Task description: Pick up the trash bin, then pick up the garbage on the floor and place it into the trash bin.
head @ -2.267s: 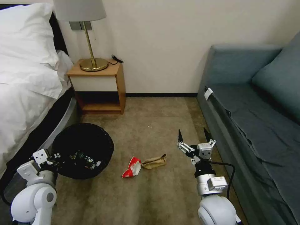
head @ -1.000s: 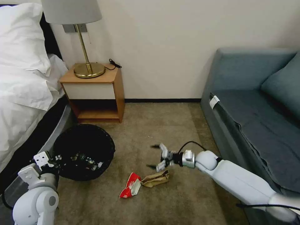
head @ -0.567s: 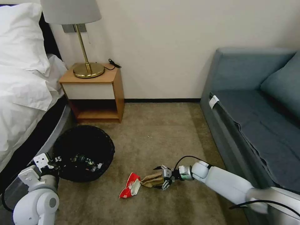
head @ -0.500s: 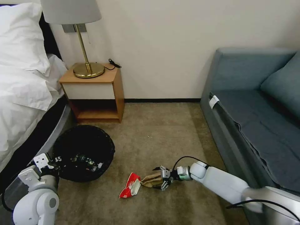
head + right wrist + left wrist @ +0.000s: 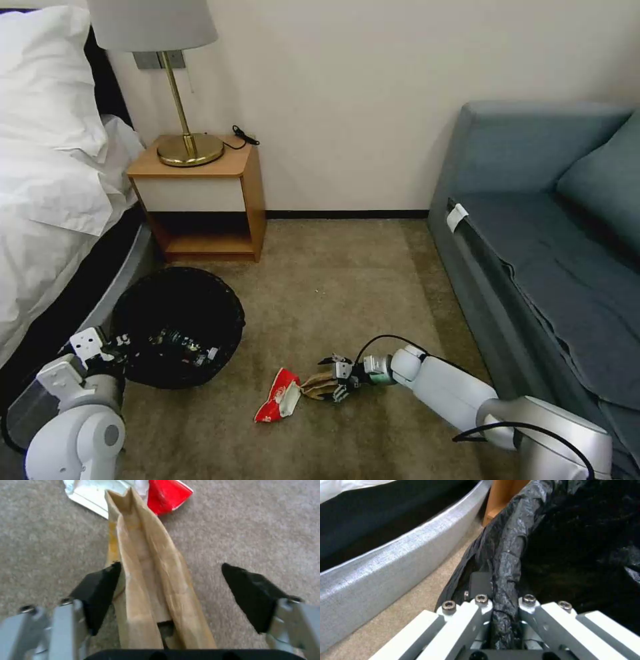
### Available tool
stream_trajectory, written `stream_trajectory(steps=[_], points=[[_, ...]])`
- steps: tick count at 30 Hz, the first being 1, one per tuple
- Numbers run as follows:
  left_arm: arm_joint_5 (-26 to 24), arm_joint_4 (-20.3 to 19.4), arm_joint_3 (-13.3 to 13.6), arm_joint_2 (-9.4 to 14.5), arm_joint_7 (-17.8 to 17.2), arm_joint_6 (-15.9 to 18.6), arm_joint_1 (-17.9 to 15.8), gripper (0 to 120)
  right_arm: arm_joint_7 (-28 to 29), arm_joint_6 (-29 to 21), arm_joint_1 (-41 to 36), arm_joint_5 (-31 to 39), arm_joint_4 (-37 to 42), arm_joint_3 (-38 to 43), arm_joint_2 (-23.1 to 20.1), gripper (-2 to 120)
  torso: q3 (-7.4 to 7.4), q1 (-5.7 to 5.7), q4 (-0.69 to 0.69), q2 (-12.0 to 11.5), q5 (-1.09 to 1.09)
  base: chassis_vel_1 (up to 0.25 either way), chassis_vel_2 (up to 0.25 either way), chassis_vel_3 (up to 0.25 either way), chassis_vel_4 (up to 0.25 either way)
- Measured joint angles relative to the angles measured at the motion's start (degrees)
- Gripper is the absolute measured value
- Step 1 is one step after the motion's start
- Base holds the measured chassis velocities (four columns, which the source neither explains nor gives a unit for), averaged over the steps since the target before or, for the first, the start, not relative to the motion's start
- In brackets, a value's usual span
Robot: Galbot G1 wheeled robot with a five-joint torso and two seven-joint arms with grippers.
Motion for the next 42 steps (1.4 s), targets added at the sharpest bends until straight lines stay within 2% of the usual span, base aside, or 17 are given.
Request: stream_trajectory(steps=[2, 4, 8, 10, 11, 14, 16, 20, 21, 23, 31, 33, 35, 37, 40, 41, 42], points=[[0.00, 0.00, 0.04, 0.00, 0.01, 0.00, -0.01, 3, 0.02, -0.02, -0.09, -0.20, -0.10, 0.14, -0.06, 73, 0.00, 0.00, 0.00, 0.00, 0.00, 0.000, 0.000, 0.000, 0.000], [0.00, 0.00, 0.13, 0.00, 0.04, 0.00, -0.05, 3, 0.02, -0.02, -0.32, -0.59, -0.40, 0.48, -0.14, 63, 0.00, -0.01, 0.00, 0.00, 0.00, 0.000, 0.000, 0.000, 0.000], [0.01, 0.02, 0.19, 0.05, 0.06, 0.00, -0.10, 3, 0.01, -0.02, -0.67, -1.00, -0.95, 0.99, -0.20, 56, 0.00, 0.00, 0.00, 0.00, 0.00, 0.000, 0.000, 0.000, 0.000], [0.06, 0.06, 0.32, 0.05, 0.06, 0.00, -0.12, 3, 0.01, -0.01, -0.93, -1.32, -1.26, 1.29, -0.19, 47, 0.00, -0.01, 0.00, 0.00, 0.01, 0.000, 0.000, 0.000, 0.000], [0.06, 0.06, 0.32, 0.05, 0.06, 0.00, -0.12, 3, 0.01, -0.01, -0.93, -1.32, -1.26, 1.29, -0.19, 47, 0.00, -0.01, 0.00, 0.00, 0.01, 0.000, 0.000, 0.000, 0.000], [0.22, 0.17, 0.45, 0.03, 0.09, 0.00, -0.14, 3, 0.01, 0.01, -1.21, -1.34, -0.98, 1.48, -0.37, 32, 0.00, -0.01, -0.01, 0.00, 0.00, 0.000, 0.000, 0.000, 0.000], [0.27, 0.20, 0.49, 0.02, 0.09, 0.00, -0.14, 3, 0.01, 0.03, -1.24, -1.34, -0.85, 1.53, -0.43, 28, 0.00, 0.00, 0.00, 0.00, 0.00, 0.000, 0.000, 0.000, 0.000], [0.35, 0.30, 0.51, 0.03, 0.12, 0.00, -0.14, 3, 0.01, 0.09, -1.50, -1.18, 0.16, 1.55, -1.10, 8, 0.00, 0.00, 0.00, 0.00, 0.00, 0.000, 0.000, 0.000, 0.000], [0.35, 0.30, 0.51, 0.03, 0.12, 0.00, -0.14, 3, 0.01, 0.09, -1.50, -1.18, 0.16, 1.55, -1.10, 8, 0.00, 0.00, 0.00, 0.00, 0.00, 0.000, 0.000, 0.000, 0.000], [0.36, 0.33, 0.47, 0.08, 0.13, 0.00, -0.14, 3, 0.01, 0.12, -1.66, -1.02, 0.66, 1.58, -1.46, 1, 0.00, 0.00, 0.00, 0.00, 0.00, 0.000, 0.000, 0.000, 0.000], [0.46, 0.37, 0.55, 0.12, 0.15, 0.00, -0.20, 3, 0.20, -0.02, -2.34, 1.06, 3.62, 2.37, -3.36, 0, 0.00, 0.00, 0.00, 0.00, 0.01, 0.000, 0.000, 0.000, 0.000], [0.48, 0.45, 0.55, 0.22, 0.16, 0.01, -0.22, 3, 0.99, -1.18, -2.69, 3.63, 7.67, 3.91, -5.95, 0, 0.00, 0.00, -0.01, 0.00, 0.02, 0.000, 0.000, 0.000, 0.000], [0.48, 0.46, 0.56, 0.25, 0.16, 0.02, -0.23, 3, 1.44, -1.59, -2.71, 4.24, 9.01, 4.70, -6.78, 0, 0.00, 0.00, -0.01, 0.00, 0.01, 0.000, 0.000, 0.000, 0.000], [0.47, 0.46, 0.57, 0.36, 0.17, 0.13, -0.25, 3, 2.59, -2.37, -2.70, 5.52, 12.71, 7.04, -8.83, 0, 0.00, 0.00, -0.01, 0.00, 0.00, 0.000, 0.000, 0.000, 0.000], [0.38, 0.29, 0.58, 0.72, 0.15, 0.39, -0.29, 3, 4.77, -6.17, -1.72, 11.19, 23.56, 11.66, -13.03, 0, 0.01, 0.00, -0.02, 0.00, 0.02, 0.000, 0.000, 0.000, 0.000], [0.38, 0.29, 0.58, 0.72, 0.15, 0.39, -0.29, 3, 4.77, -6.17, -1.72, 11.19, 23.56, 11.66, -13.03, 0, 0.01, 0.00, -0.02, 0.00, 0.02, 0.000, 0.000, 0.000, 0.000], [0.38, 0.24, 0.57, 0.80, 0.14, 0.43, -0.28, 3, 5.79, -7.65, -1.06, 13.70, 27.77, 12.44, -14.17, 0, 0.00, 0.00, -0.02, 0.00, 0.02, 0.000, 0.000, 0.000, 0.000]])
